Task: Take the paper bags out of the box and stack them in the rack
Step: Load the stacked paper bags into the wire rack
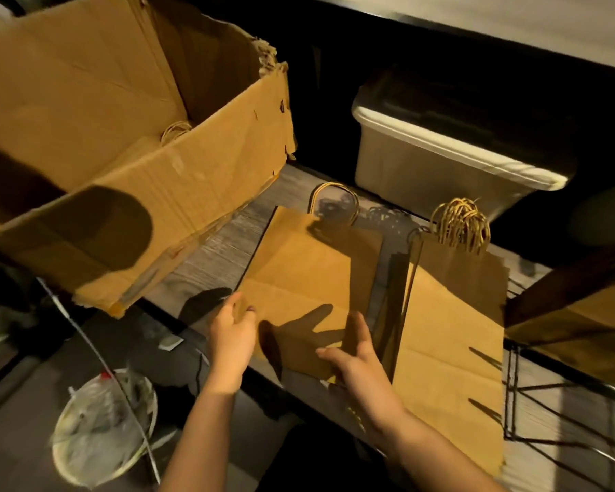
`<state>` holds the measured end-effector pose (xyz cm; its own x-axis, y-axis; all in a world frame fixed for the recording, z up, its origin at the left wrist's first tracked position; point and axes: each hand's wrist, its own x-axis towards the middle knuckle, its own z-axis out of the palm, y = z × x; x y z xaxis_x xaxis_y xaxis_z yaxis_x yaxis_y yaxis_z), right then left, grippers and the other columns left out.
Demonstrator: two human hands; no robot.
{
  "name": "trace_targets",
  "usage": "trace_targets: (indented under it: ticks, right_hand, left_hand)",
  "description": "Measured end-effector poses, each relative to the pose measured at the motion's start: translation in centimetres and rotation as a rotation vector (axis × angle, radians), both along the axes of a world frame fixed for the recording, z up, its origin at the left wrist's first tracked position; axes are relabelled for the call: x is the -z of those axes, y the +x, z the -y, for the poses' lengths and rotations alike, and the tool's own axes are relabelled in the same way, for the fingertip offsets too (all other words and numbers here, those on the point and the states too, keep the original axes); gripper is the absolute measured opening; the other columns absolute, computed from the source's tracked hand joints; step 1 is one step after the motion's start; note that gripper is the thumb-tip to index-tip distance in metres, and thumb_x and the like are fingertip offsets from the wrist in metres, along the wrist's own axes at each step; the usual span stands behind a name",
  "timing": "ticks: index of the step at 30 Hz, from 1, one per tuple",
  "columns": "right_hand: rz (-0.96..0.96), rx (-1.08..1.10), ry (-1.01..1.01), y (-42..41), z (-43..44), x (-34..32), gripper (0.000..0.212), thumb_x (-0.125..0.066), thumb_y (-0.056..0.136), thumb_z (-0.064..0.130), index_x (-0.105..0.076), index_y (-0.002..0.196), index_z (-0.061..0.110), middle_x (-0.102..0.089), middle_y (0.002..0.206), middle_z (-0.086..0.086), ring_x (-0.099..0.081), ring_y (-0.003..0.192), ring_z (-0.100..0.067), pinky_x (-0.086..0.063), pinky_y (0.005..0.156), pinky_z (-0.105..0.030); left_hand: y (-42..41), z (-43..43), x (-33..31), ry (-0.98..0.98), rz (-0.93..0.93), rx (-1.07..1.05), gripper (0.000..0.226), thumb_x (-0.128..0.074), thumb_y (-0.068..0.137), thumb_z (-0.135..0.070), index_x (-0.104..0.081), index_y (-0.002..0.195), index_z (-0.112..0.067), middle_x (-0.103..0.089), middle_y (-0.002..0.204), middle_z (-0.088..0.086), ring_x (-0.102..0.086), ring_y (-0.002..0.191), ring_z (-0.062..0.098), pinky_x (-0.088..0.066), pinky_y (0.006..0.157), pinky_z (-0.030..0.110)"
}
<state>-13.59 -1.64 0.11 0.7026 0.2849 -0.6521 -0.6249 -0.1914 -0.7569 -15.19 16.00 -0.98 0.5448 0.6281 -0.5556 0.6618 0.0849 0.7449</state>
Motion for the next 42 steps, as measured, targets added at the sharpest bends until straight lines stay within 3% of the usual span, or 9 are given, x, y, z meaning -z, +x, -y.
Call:
trace_targets:
  ticks: [2,5,8,11,16,23,30,37,42]
  right_hand:
    - [-0.052,0.069,0.082,0.3,0.3,-0.5,0.093,-0.066,0.085,0.013,-0.004,0.15,0.035,-0.046,0.139,0.001,-0.054,0.115,-0.017,-0.043,0.102,-0.035]
    - [-0.074,0.12,0.167,0.1,0.6,-1.3,0.083,-0.061,0.087,0.008,-0.011,0.151,0.028,-0.059,0.109,0.011,-0.058,0.093,-0.006,-0.046,0.074,-0.022]
    - [-0.066,0.129,0.205,-0.3,0.7,-2.0,0.075,-0.059,0.09,0.012,-0.017,0.15,0.026,-0.054,0.129,0.005,-0.053,0.102,-0.008,-0.037,0.067,-0.017]
    - [-0.044,0.104,0.211,-0.3,0.9,-2.5,0.068,-0.058,0.091,0.013,-0.024,0.148,0.026,-0.046,0.142,-0.003,-0.049,0.12,-0.017,-0.045,0.087,-0.027]
    - [0.119,-0.064,0.116,-0.8,1.4,-3.5,0.021,-0.05,0.097,0.018,-0.058,0.114,0.029,-0.066,0.117,0.002,-0.061,0.109,-0.017,-0.046,0.101,-0.043]
    - [0.362,-0.247,0.181,-1.3,3.9,-5.8,0.031,-0.05,0.096,0.013,-0.054,0.12,0.031,-0.066,0.115,0.011,-0.059,0.11,-0.007,-0.046,0.097,-0.023]
    - [0.454,-0.364,0.163,-0.3,8.5,-7.7,0.032,-0.049,0.095,0.015,-0.052,0.121,0.034,-0.064,0.114,0.022,-0.058,0.109,0.001,-0.045,0.095,-0.019]
    - [0.711,-0.078,-0.017,0.3,13.4,-9.1,0.053,-0.055,0.093,0.011,-0.037,0.129,0.046,-0.053,0.125,0.029,-0.046,0.124,0.002,-0.039,0.109,-0.038]
    - [0.878,0.133,-0.093,0.3,16.9,-10.6,0.072,-0.059,0.089,0.007,-0.03,0.129,0.06,-0.053,0.124,0.03,-0.051,0.12,0.002,-0.047,0.101,-0.033]
  left_hand:
    - [-0.5,-0.9,0.3,0.048,-0.025,-0.03,0.037,-0.05,0.095,-0.025,-0.051,0.132,-0.024,-0.049,0.136,0.008,-0.044,0.125,0.03,-0.039,0.103,0.046]
    - [-1.8,-2.2,0.9,0.046,-0.026,-0.092,0.036,-0.053,0.092,-0.026,-0.054,0.127,-0.02,-0.055,0.126,0.011,-0.05,0.117,0.031,-0.043,0.1,0.048]
    - [-2.8,-2.7,1.0,-0.038,0.019,-0.153,0.033,-0.053,0.093,-0.02,-0.054,0.125,-0.014,-0.059,0.12,0.012,-0.055,0.11,0.03,-0.044,0.098,0.047]
    - [-3.5,-2.7,1.0,-0.141,0.051,-0.222,0.028,-0.054,0.093,-0.017,-0.055,0.121,-0.013,-0.061,0.115,0.012,-0.058,0.108,0.031,-0.044,0.098,0.049]
    - [-3.0,-1.2,1.0,-0.122,0.027,-0.145,0.026,-0.053,0.094,-0.019,-0.057,0.119,-0.012,-0.059,0.116,0.007,-0.054,0.114,0.029,-0.041,0.099,0.038]
    - [-2.6,0.5,-0.1,-0.172,0.054,-0.16,0.042,-0.047,0.098,-0.033,-0.049,0.132,-0.008,-0.055,0.124,0.009,-0.051,0.117,0.029,-0.04,0.095,0.036]
    - [-1.1,1.5,-4.6,-0.428,0.406,-0.199,0.035,-0.051,0.094,-0.035,-0.056,0.125,-0.018,-0.063,0.121,0.005,-0.059,0.107,0.02,-0.043,0.094,0.041]
    - [2.2,6.2,-8.2,-0.406,0.692,0.017,0.048,-0.044,0.098,-0.019,-0.034,0.145,-0.026,-0.047,0.141,-0.004,-0.047,0.124,0.013,-0.037,0.1,0.034]
    - [4.3,10.3,-9.6,-0.458,0.744,0.139,0.057,-0.047,0.095,-0.026,-0.025,0.147,-0.034,-0.032,0.152,-0.004,-0.033,0.137,0.016,-0.024,0.113,0.043]
